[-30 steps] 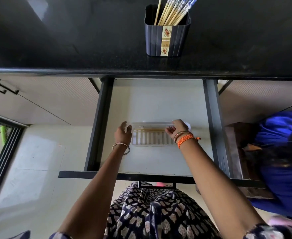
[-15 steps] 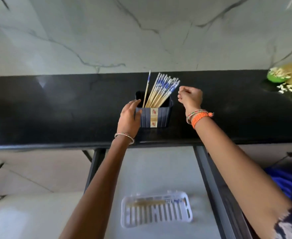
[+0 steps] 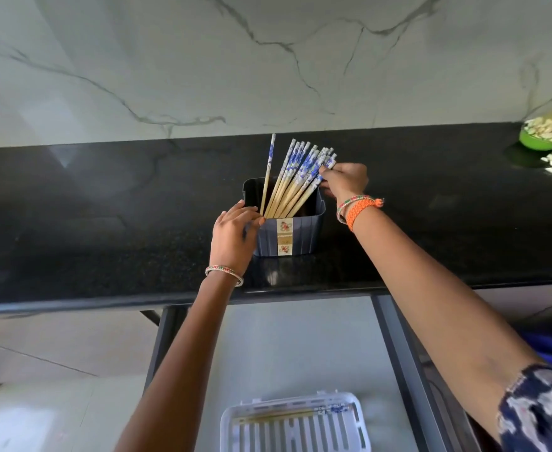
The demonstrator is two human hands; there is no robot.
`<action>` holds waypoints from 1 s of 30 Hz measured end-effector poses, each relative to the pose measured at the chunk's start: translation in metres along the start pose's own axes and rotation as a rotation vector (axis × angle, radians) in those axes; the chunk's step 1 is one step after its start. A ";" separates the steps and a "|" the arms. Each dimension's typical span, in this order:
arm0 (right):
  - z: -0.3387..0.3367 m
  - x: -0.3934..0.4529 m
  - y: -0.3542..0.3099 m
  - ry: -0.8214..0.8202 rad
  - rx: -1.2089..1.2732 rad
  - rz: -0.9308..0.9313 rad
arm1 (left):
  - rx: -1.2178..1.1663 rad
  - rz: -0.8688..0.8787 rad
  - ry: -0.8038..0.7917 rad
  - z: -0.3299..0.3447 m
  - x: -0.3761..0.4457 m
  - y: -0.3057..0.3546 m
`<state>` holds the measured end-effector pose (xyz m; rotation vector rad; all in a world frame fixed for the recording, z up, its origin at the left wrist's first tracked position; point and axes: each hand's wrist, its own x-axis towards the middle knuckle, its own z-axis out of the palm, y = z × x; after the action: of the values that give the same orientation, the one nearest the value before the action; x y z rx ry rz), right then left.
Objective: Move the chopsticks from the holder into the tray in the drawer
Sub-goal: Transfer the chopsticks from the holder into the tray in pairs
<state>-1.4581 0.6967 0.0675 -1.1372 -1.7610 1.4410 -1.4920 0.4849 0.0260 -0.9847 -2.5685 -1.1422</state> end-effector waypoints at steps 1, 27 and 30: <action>0.000 0.000 -0.001 0.005 0.005 0.007 | -0.008 -0.005 0.005 0.000 0.000 0.000; -0.023 -0.034 -0.004 -0.189 0.217 0.082 | 0.100 -0.109 0.004 -0.008 -0.006 0.018; -0.022 -0.050 0.001 -0.215 0.247 0.078 | 0.116 -0.096 0.011 -0.015 -0.015 0.014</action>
<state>-1.4162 0.6630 0.0752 -0.9602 -1.6348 1.8289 -1.4732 0.4739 0.0393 -0.8355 -2.6648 -1.0039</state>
